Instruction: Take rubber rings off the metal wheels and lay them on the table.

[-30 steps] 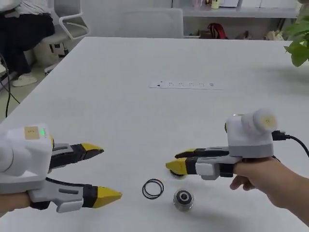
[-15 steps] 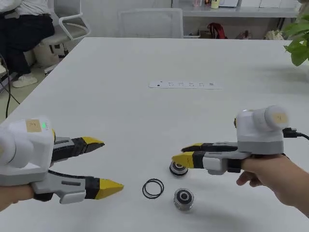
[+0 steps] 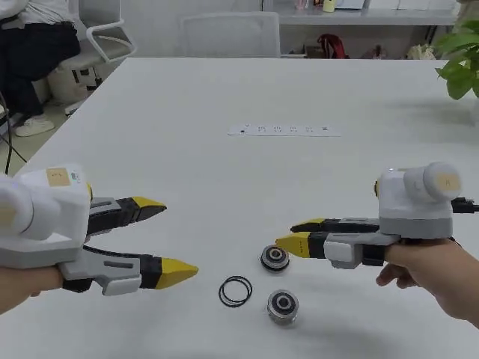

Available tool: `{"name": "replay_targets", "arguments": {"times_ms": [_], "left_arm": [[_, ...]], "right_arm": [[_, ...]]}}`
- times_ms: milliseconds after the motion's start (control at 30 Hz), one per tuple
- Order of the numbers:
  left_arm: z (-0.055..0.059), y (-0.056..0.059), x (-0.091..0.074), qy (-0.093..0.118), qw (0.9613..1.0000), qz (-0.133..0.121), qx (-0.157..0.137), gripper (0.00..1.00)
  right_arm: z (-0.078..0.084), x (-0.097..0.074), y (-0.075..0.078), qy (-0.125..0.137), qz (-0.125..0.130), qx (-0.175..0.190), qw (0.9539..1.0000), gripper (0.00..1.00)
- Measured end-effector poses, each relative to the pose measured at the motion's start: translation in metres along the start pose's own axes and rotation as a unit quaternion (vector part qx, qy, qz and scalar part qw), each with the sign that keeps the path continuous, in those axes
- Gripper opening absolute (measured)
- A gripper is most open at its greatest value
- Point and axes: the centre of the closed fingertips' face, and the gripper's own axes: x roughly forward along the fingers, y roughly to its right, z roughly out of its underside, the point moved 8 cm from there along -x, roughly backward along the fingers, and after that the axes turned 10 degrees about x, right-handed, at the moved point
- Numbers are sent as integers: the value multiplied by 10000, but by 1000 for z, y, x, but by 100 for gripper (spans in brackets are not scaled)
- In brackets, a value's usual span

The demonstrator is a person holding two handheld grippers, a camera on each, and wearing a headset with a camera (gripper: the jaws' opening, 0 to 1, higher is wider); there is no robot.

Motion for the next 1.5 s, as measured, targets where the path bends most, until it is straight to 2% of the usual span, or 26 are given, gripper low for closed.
{"name": "replay_targets", "arguments": {"times_ms": [367, 900, 1500], "left_arm": [[-3, -5, 7, 31, 10000, -16, 24, 67], [-9, -10, 17, 20, 9999, 67, 90, 67], [-16, -15, 33, 68, 9997, 145, 176, 67]], "right_arm": [[0, -9, 2, 31, 110, -38, 9999, 31], [2, -23, 15, 52, 292, -32, 9996, 31], [9, -28, 21, -38, 386, -307, 9988, 32]]}}
